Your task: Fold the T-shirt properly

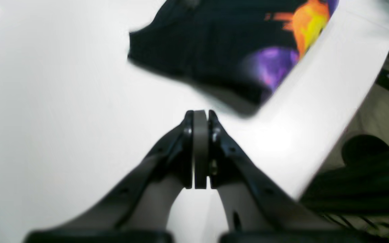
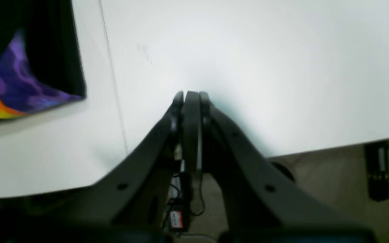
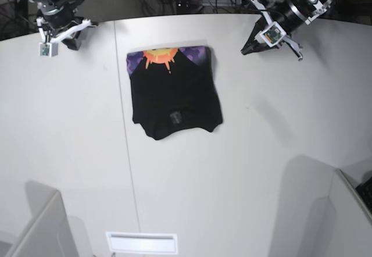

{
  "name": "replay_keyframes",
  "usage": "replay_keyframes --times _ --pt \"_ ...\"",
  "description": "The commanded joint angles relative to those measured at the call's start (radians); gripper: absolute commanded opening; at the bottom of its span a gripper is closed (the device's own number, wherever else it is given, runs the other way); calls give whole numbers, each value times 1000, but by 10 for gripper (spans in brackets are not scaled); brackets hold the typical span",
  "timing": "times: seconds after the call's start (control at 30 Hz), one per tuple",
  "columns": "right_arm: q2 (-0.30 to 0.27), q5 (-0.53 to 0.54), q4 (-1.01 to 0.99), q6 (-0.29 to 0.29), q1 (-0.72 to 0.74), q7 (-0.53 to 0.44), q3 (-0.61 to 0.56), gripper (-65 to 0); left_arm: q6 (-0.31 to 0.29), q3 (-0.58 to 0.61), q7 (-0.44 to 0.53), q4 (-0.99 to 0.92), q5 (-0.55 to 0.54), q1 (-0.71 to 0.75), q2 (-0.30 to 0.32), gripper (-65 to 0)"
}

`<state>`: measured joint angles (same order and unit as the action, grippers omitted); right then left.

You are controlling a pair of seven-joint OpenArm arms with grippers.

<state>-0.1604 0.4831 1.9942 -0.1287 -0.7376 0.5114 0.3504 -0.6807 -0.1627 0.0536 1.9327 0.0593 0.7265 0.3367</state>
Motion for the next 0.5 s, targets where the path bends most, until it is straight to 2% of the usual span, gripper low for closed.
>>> replay_keyframes --times 0.0,0.27,0.47 --pt "-31 4 17 -1 -17 -27 8 -650 -7 -4 38 17 -16 37 3 -650" --pt "-69 6 18 -1 -168 -15 6 -650 -7 -7 35 17 -9 258 -54 -650" --pt "-66 6 18 -1 -256 92 5 -650 -7 5 35 -80 -8 341 -104 -650"
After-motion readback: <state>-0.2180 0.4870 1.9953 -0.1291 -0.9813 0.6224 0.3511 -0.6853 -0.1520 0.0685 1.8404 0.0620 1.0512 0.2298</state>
